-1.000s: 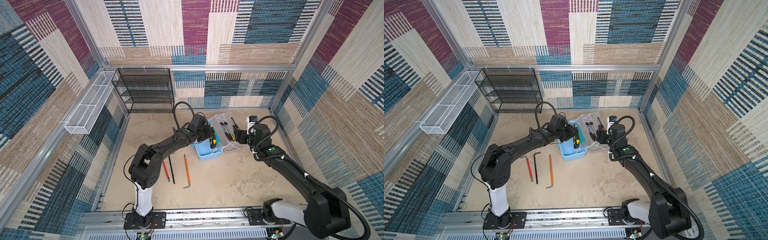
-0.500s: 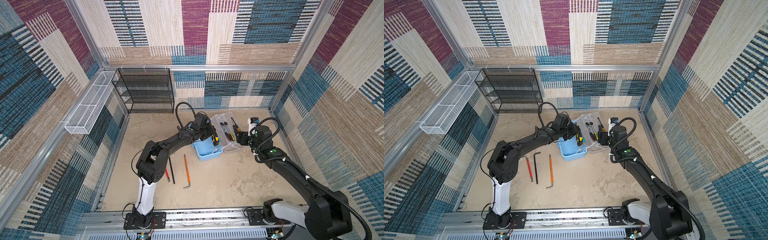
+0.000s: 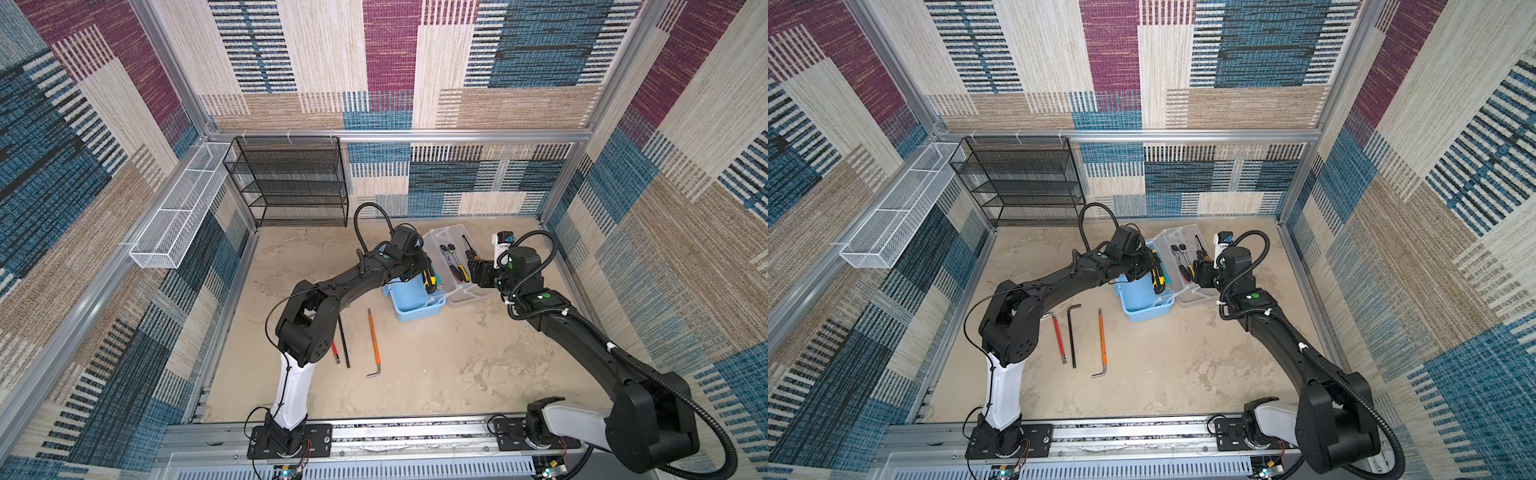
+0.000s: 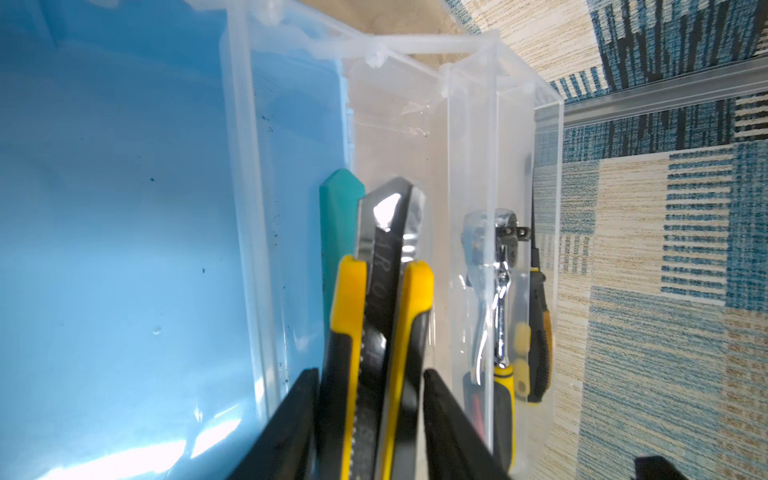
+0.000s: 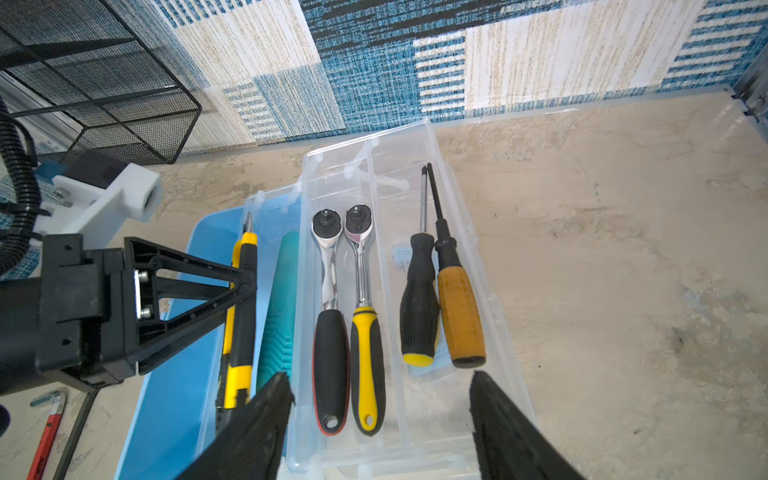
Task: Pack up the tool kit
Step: 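Carry the yellow utility knife into the box with left gripper while right withdraws, then release the yellow knife with left gripper while right moves to orange hex driver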
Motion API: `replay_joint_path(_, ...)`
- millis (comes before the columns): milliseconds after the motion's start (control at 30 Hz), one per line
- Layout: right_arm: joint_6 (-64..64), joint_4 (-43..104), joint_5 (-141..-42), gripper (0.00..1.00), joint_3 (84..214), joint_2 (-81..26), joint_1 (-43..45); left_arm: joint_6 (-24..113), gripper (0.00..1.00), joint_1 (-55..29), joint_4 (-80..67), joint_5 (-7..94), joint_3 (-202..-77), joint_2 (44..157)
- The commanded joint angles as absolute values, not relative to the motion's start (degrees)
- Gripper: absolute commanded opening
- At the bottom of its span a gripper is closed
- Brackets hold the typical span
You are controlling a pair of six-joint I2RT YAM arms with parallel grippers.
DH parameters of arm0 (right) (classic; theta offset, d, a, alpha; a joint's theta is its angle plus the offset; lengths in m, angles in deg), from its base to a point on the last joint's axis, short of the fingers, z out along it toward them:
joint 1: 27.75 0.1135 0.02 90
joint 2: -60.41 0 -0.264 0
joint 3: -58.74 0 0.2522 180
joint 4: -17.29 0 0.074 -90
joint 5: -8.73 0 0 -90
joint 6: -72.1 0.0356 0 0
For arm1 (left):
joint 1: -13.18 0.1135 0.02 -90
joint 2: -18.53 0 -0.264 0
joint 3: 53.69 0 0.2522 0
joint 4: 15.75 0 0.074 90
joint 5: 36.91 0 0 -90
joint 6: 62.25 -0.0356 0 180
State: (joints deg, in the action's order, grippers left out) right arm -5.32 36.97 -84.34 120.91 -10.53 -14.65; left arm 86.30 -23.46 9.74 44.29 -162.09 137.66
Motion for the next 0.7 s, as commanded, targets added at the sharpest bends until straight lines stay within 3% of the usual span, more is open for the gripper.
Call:
replay_joint_path(0, -5.9, 36.8, -85.8, 0.7, 121.7, -10.9, -14.6, 84.7, 0.52, -23.4, 11.1, 46.1, -162.1, 137.1)
replay_joint_path(367, -5.4, 37.1, -89.0, 0.67, 123.6, -11.8, -14.4, 80.7, 0.65, -23.2, 11.2, 49.1, -158.4, 131.0)
replay_joint_path(667, -4.7, 36.2, -88.2, 0.67, 124.6, -12.8, -9.0, 73.4, 0.85, -23.1, 15.5, 54.9, -152.2, 123.4)
